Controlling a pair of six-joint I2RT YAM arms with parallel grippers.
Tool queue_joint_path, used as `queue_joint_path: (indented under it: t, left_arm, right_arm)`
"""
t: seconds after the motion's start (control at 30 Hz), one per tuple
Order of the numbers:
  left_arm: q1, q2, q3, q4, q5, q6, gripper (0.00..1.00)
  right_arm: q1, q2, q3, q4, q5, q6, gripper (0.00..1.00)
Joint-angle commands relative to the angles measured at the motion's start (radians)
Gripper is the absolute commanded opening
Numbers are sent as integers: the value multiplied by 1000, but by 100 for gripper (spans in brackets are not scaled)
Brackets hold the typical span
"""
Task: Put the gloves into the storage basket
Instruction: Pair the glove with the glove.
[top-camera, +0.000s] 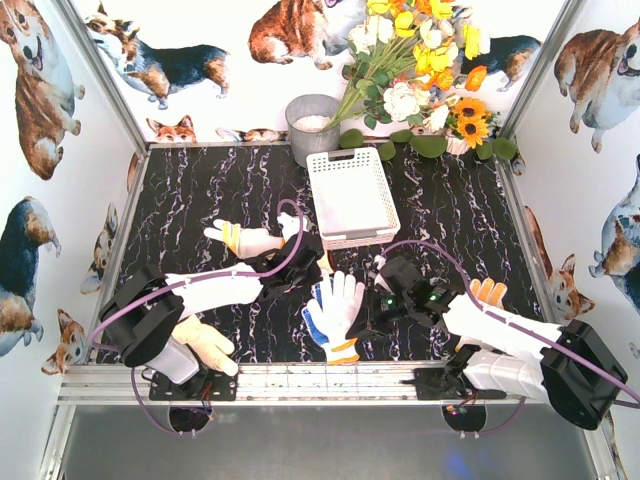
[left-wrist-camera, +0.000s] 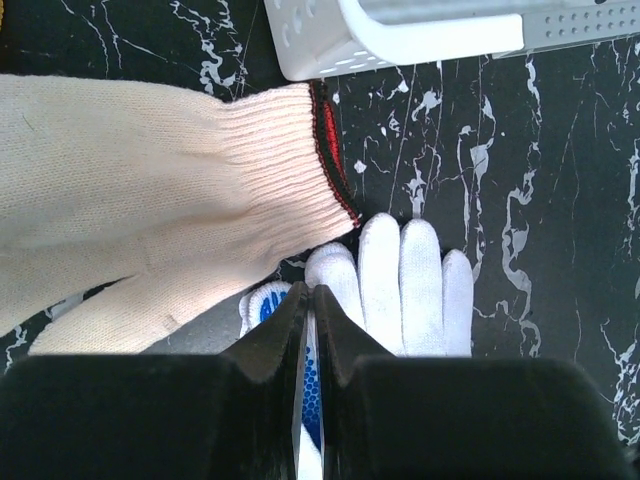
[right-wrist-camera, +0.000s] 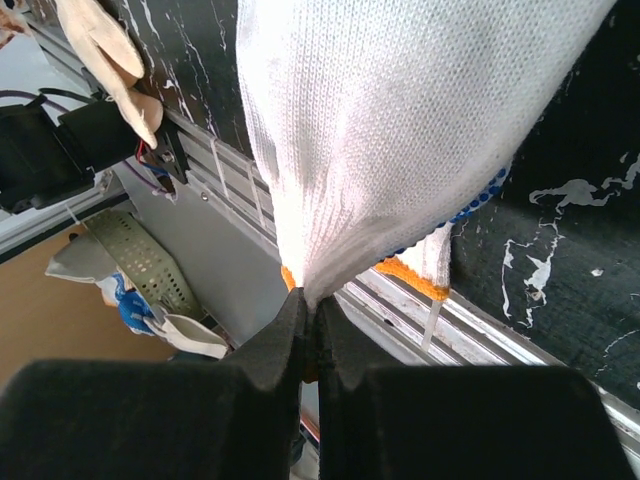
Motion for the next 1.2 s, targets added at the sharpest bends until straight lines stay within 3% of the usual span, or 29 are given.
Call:
queue_joint_path:
  t: [0.0, 1.17]
  left_arm:
    - [-2, -17, -10, -12, -31, 15, 0]
    - [-2, -38, -53, -35, -67, -33, 0]
  right_arm:
    - [16, 10, 31, 33, 8, -6, 0]
    - [98, 171, 34, 99, 26, 17, 0]
